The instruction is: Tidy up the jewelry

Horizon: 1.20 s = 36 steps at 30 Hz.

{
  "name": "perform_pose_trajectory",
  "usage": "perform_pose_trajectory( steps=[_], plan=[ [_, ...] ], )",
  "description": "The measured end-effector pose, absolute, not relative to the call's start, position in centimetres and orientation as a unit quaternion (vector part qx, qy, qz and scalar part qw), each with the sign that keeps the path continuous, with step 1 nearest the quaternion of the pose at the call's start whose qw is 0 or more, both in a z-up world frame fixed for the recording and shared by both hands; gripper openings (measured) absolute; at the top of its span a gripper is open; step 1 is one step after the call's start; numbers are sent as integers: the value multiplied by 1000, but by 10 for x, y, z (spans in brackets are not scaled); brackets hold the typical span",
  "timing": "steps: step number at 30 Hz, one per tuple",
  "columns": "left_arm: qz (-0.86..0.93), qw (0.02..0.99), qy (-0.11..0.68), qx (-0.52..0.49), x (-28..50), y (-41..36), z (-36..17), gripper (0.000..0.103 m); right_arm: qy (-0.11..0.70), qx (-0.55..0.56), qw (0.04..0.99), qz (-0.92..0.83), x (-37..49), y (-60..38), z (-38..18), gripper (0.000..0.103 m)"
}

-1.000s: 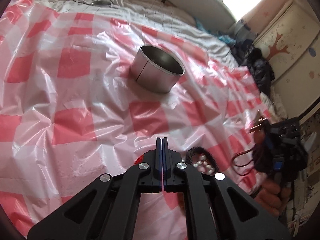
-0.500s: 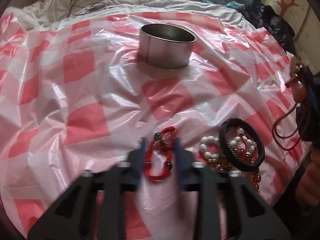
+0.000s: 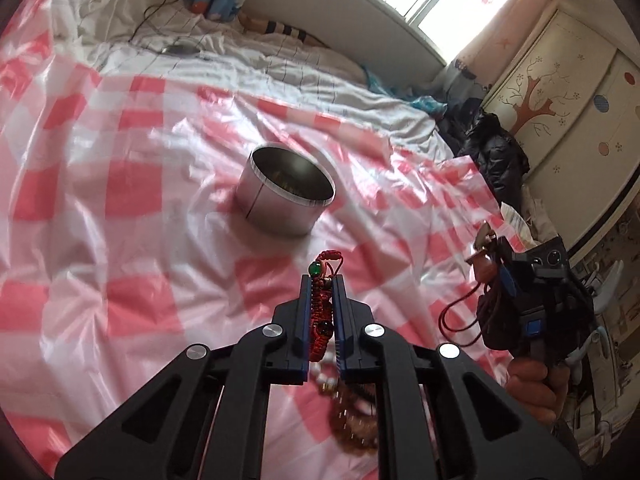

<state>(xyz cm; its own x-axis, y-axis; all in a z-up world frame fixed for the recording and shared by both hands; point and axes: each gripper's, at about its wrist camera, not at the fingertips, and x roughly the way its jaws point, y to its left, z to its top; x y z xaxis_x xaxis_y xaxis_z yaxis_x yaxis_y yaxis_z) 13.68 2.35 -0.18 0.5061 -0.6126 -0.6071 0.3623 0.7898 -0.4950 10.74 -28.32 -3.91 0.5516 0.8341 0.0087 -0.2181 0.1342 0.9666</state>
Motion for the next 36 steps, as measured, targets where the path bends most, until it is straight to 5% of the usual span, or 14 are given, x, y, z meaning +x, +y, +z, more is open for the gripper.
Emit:
perform_pose_trajectory(
  steps=[11, 12, 16, 20, 22, 23, 24, 36],
  plan=[
    [-275, 856, 411, -150, 246, -15, 5, 10, 259, 530, 713, 378, 202, -281, -16, 10],
    [-268, 855, 420, -143, 256, -21, 0, 14, 262, 526, 717, 375, 209, -279, -16, 10],
    [-234, 869, 415, -130, 265, -26, -9, 62, 279, 497, 742, 353, 239, -269, -16, 10],
    [-199, 888, 390, -145, 255, -3, 0, 71, 317, 413, 803, 291, 256, -248, -19, 10],
    [-177, 893, 376, -175, 245, 17, 3, 75, 357, 327, 841, 242, 259, -228, -21, 25],
    [-170, 892, 377, -185, 243, 24, 2, 75, 370, 300, 848, 231, 258, -220, -23, 52],
    [-164, 890, 377, -195, 240, 31, 2, 75, 376, 284, 853, 225, 256, -214, -24, 59],
    [-203, 852, 427, -226, 179, 44, -18, 79, 350, 292, 875, 167, 146, -265, 0, 77]
  ],
)
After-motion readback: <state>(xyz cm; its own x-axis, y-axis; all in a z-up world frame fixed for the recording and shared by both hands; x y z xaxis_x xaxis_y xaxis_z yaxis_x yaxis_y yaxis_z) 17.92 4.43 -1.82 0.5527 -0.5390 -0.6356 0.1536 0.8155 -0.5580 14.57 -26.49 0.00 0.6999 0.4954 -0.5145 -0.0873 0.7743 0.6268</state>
